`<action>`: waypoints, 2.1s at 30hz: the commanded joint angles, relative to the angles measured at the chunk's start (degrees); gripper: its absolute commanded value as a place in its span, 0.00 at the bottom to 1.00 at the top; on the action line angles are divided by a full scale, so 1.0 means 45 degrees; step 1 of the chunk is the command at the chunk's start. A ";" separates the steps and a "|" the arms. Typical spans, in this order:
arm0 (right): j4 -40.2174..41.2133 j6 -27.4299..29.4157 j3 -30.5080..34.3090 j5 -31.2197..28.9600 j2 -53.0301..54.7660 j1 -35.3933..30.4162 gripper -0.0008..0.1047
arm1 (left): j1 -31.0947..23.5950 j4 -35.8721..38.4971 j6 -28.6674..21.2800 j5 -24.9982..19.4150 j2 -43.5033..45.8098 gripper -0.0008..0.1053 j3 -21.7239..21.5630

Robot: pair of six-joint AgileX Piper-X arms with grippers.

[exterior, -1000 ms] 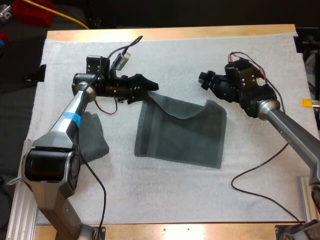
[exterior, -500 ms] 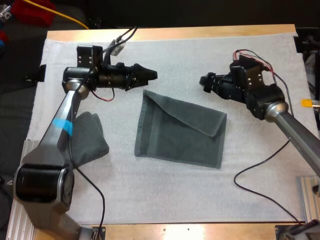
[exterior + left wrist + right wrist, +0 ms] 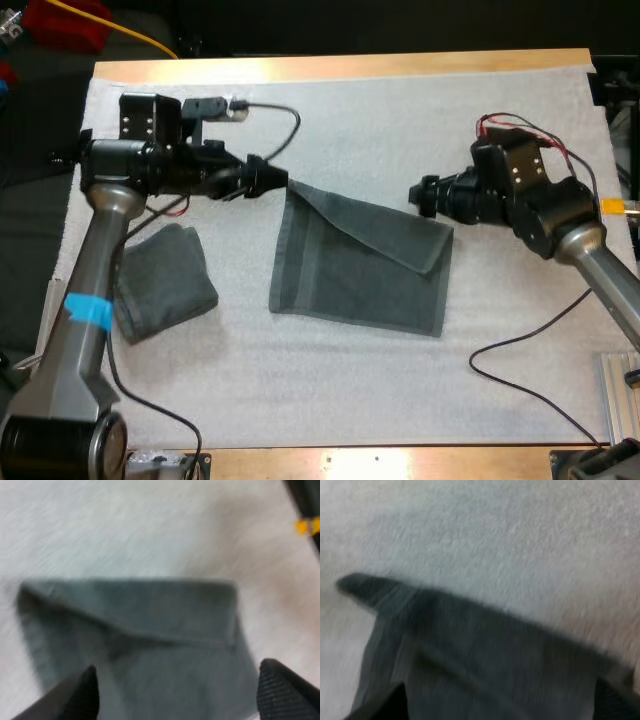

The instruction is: Pick towel from pile, fold and stack

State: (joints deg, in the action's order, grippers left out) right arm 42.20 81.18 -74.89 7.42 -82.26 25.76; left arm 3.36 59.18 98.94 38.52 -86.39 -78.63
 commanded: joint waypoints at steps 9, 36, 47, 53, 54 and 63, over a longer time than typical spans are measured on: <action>0.1806 0.0589 -0.0089 0.0021 0.1016 0.1029 0.46 | 0.0985 0.1999 -0.1468 -0.2506 0.2109 0.61 -0.0060; 0.3303 0.0909 -0.0007 0.0133 0.0686 0.1169 0.02 | 0.3468 0.2310 -0.0877 -0.5886 0.4112 0.61 -0.0035; 0.3354 0.0910 -0.0007 0.0131 -0.1543 0.1169 0.02 | 0.3468 0.3059 -0.0900 -0.5970 0.4112 0.61 -0.0035; 0.3354 0.0910 0.0018 0.0089 -0.2447 0.1169 0.02 | 0.3468 0.3078 -0.0904 -0.5968 0.4112 0.61 -0.0035; 0.3334 0.0910 0.0024 0.0067 -0.2575 0.1169 0.02 | 0.3468 0.3078 -0.0904 -0.5968 0.4112 0.61 -0.0035; 0.3077 0.0910 0.0023 0.0049 -0.3960 0.1169 0.02 | 0.3468 0.3173 -0.0904 -0.5968 0.4112 0.61 -0.0035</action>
State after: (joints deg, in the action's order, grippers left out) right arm 55.76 84.79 -74.89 7.42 -100.14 30.96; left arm 18.68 73.21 94.31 12.27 -68.01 -78.63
